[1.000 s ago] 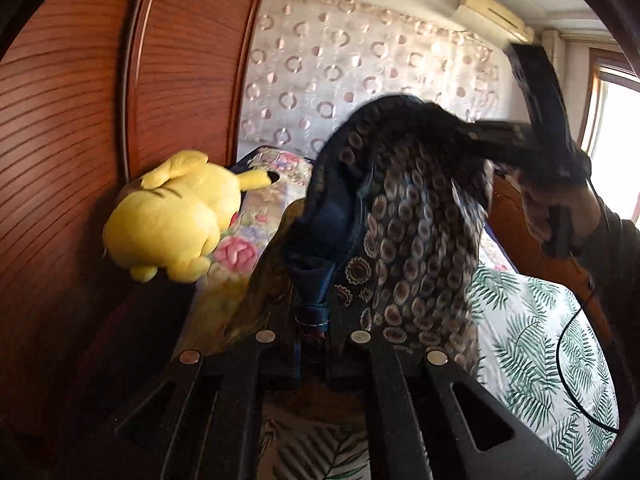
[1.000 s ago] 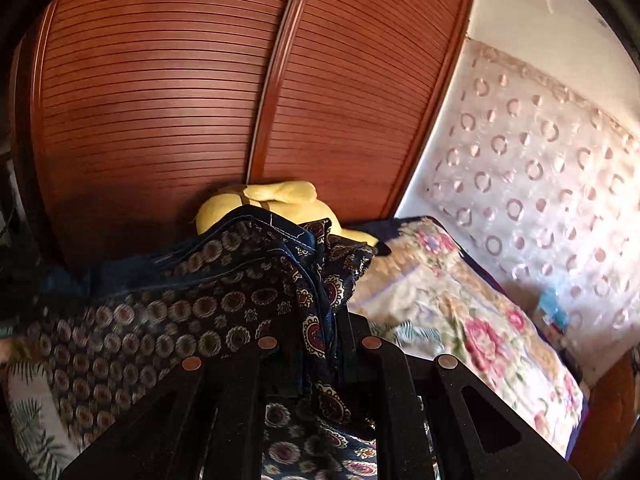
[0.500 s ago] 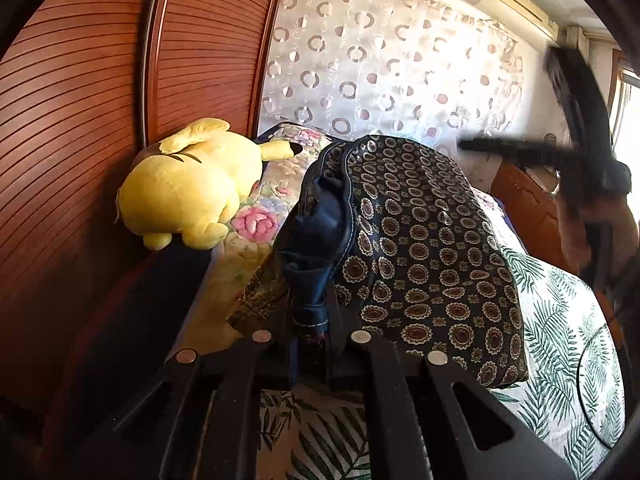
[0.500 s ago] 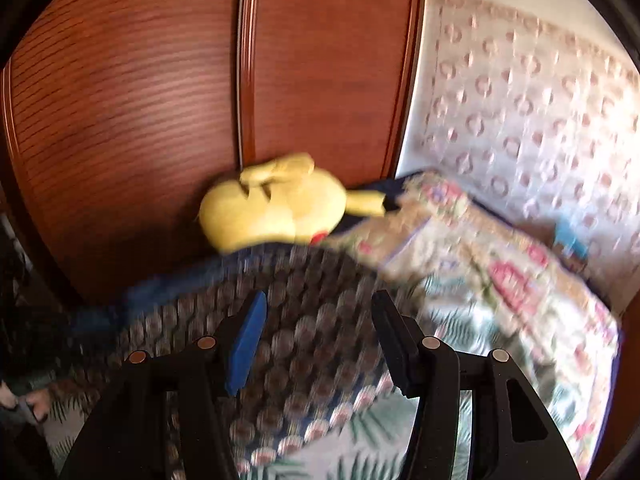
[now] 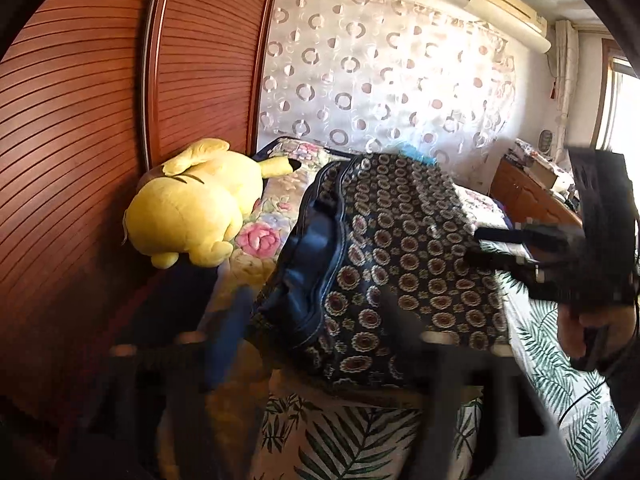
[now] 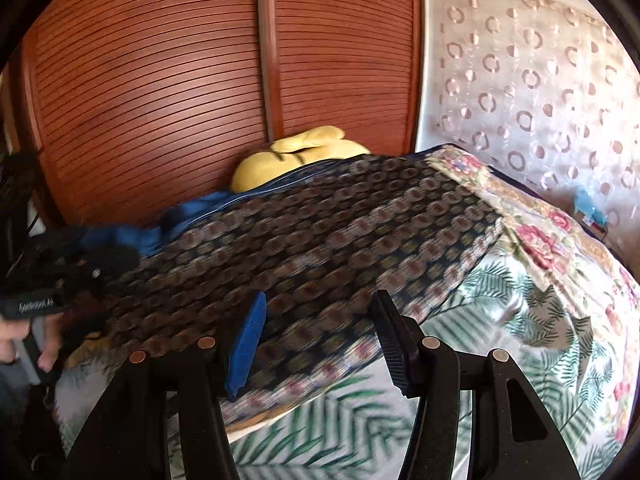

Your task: Fold small clothes

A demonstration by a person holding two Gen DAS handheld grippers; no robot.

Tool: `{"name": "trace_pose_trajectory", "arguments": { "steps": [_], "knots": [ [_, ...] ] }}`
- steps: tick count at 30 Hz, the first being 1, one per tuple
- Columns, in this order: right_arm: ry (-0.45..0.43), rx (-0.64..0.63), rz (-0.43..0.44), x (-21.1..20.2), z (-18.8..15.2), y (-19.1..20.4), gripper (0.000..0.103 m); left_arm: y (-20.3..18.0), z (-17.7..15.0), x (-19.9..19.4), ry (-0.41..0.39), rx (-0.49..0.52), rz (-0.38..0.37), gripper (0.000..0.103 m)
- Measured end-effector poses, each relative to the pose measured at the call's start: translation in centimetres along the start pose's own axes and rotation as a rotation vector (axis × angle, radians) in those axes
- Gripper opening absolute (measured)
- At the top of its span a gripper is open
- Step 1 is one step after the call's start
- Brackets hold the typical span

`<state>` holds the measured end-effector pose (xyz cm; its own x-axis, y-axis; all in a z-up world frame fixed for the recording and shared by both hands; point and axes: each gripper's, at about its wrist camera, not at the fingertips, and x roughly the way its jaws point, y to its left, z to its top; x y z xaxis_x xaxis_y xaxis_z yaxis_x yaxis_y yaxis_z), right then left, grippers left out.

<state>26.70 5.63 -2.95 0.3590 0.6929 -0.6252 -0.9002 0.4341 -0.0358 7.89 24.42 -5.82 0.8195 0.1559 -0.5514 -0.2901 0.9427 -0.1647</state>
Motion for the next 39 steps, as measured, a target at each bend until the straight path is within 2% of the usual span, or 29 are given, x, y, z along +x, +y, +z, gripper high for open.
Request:
{"name": "trace_pose_trajectory", "arguments": {
  "steps": [3,11,14,17,24,31,39],
  "knots": [
    [0.008,-0.018,0.01,-0.9,-1.5,1.1,0.057,-0.2,0.2,-0.9,-0.02,0.011,0.002,0.09],
    [0.042,0.004,-0.025,-1.6,-3.4,1.4,0.057,-1.6,1.0,-3.1,-0.054,0.05,0.004,0.09],
    [0.023,0.035,-0.044,-2.7,-3.5,1.1,0.057,-2.9,1.3,-3.8,-0.057,0.084,-0.015,0.09],
    [-0.011,0.049,-0.072,-5.3,-3.9,0.9,0.057,-4.3,1.4,-4.3,-0.064,0.111,-0.035,0.09],
    [-0.077,0.126,-0.165,-12.7,-7.3,1.3,0.057,-8.8,1.1,-5.3,-0.09,0.172,-0.083,0.09],
    [-0.151,0.249,-0.276,-20.1,-11.1,1.3,0.084,-14.2,0.3,-5.9,-0.088,0.225,-0.169,0.09],
    [-0.237,0.343,-0.478,-27.5,-14.2,2.3,0.084,-20.6,0.6,-6.6,-0.101,0.279,-0.248,0.09]
  ]
}}
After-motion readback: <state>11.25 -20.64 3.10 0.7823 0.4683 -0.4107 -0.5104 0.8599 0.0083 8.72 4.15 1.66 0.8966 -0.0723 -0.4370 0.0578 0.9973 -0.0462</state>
